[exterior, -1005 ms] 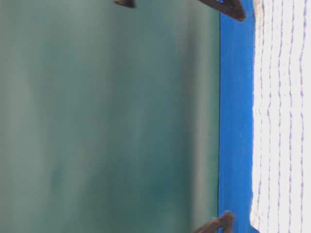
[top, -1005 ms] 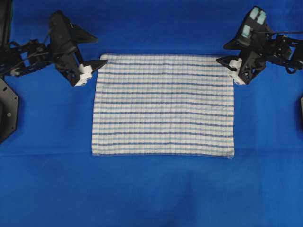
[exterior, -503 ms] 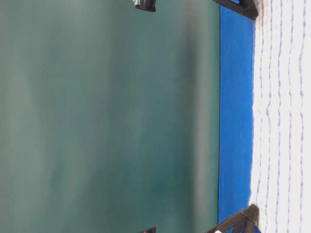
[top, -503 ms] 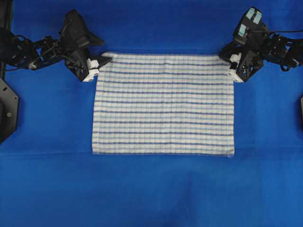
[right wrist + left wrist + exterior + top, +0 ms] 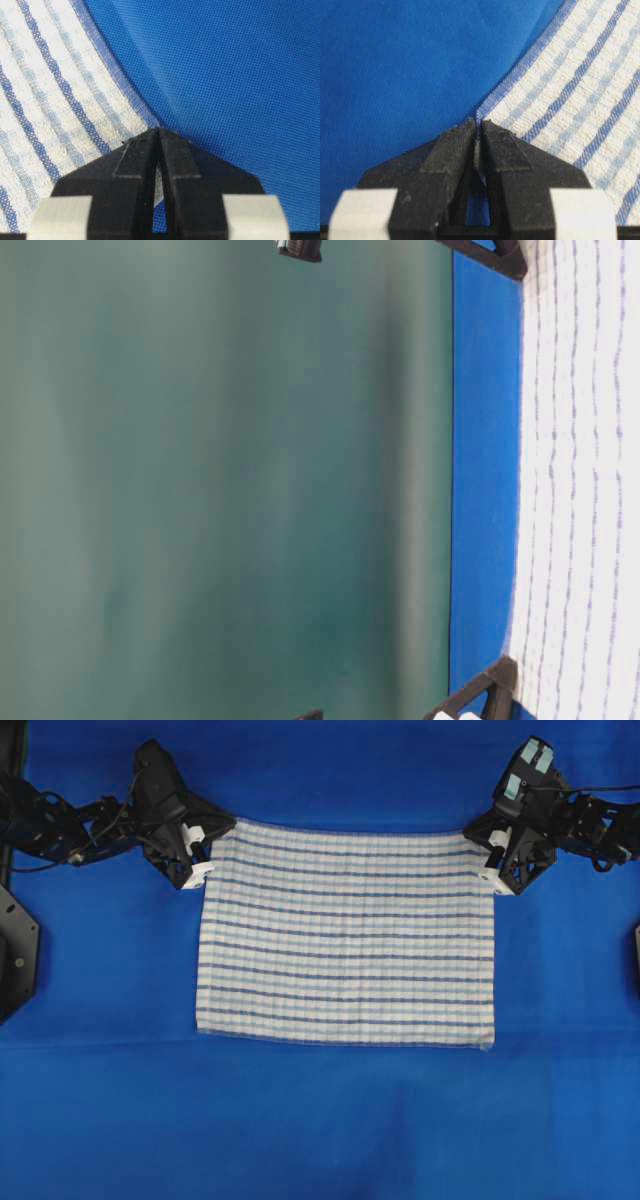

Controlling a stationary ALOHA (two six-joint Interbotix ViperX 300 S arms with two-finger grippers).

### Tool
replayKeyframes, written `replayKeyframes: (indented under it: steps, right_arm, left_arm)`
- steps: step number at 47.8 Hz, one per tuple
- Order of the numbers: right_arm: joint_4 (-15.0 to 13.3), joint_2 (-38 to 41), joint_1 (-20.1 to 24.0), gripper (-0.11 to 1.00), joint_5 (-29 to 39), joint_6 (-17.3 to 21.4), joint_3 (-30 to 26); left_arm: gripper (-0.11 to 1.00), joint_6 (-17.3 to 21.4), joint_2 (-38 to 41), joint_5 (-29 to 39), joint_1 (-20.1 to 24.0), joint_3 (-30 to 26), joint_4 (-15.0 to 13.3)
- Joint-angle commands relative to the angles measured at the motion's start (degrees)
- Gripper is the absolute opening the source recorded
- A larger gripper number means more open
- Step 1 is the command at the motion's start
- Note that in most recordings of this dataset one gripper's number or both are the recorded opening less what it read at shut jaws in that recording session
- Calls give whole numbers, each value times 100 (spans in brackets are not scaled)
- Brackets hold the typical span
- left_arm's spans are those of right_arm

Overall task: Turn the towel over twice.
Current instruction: 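Lift the held corners up and pull the towel toward the far side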

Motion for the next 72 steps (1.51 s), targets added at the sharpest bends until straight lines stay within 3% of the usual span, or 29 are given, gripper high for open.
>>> replayKeyframes:
  steps: [1,15,24,37,54,72]
  right_arm:
    - [26,-193,-79,3,-18,9,-79]
    - [-9,-1055,-527,3,492,-62,-352]
    - [-132,-1485,-782,3,861,-193,-668]
    - [-158,-2030,-1055,3,1397,-457,-1283]
    - [-149,-2487,-1090,3,2083,-747,-2118]
    - [-158,-2962,-976,3,2382,-747,-2224]
  left_arm:
    - [4,0,-325,97,9,-53,-18]
    - [4,88,-1767,914,44,-378,-18]
    - [4,211,-2435,1020,193,-606,-18]
    - [4,738,-2769,1002,404,-1002,-18]
    - [4,782,-3138,1002,475,-1371,-18]
    - [4,773,-3700,1020,387,-1283,-18]
